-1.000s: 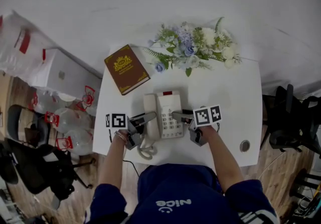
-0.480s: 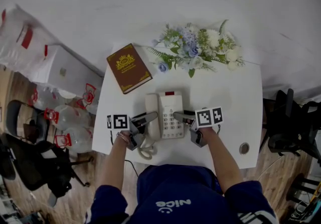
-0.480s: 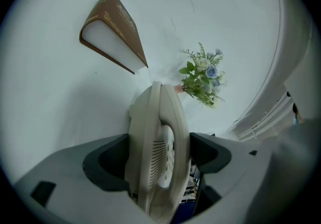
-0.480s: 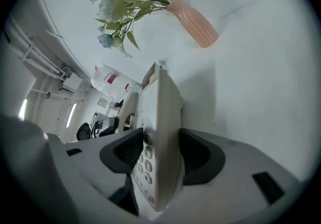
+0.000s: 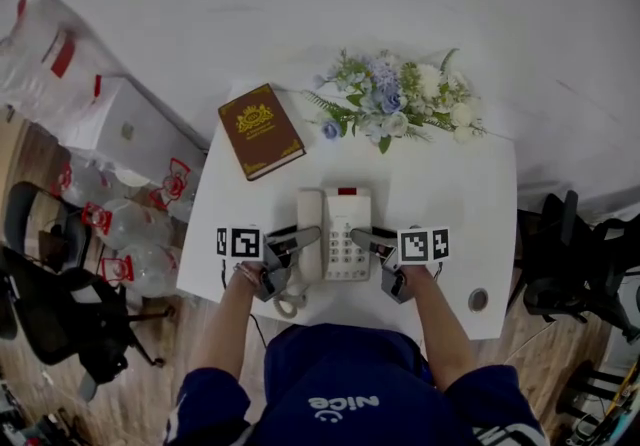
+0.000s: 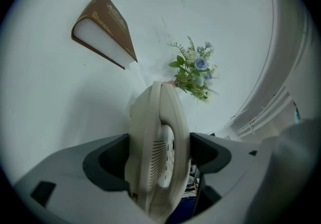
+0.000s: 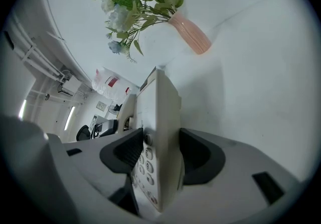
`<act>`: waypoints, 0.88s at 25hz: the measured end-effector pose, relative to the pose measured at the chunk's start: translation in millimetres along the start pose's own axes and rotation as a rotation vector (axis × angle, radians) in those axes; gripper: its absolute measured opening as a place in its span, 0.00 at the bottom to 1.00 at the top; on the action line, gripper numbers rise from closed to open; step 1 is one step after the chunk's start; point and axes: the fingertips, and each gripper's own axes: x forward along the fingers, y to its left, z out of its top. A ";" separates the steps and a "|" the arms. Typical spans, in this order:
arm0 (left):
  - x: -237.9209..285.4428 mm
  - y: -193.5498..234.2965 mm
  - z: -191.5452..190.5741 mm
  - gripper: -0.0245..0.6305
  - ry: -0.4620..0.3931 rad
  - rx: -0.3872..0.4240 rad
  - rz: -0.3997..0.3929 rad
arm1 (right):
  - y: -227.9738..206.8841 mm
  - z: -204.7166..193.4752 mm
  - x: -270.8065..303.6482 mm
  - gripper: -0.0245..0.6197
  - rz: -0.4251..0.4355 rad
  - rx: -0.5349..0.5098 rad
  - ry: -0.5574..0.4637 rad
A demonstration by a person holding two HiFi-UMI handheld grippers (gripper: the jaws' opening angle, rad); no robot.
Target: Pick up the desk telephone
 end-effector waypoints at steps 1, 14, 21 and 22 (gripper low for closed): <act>-0.3 -2.7 -1.4 0.62 0.003 0.007 0.000 | 1.7 -0.6 -3.2 0.42 -0.002 -0.003 -0.007; -30.9 -59.5 -13.9 0.62 -0.048 0.125 -0.021 | 53.7 -13.6 -40.4 0.42 0.019 -0.073 -0.134; -50.2 -83.7 -26.7 0.62 -0.070 0.158 -0.034 | 81.2 -26.3 -58.1 0.42 0.024 -0.108 -0.197; -53.1 -86.4 -28.1 0.62 -0.077 0.158 -0.035 | 85.4 -27.2 -60.9 0.42 0.025 -0.115 -0.211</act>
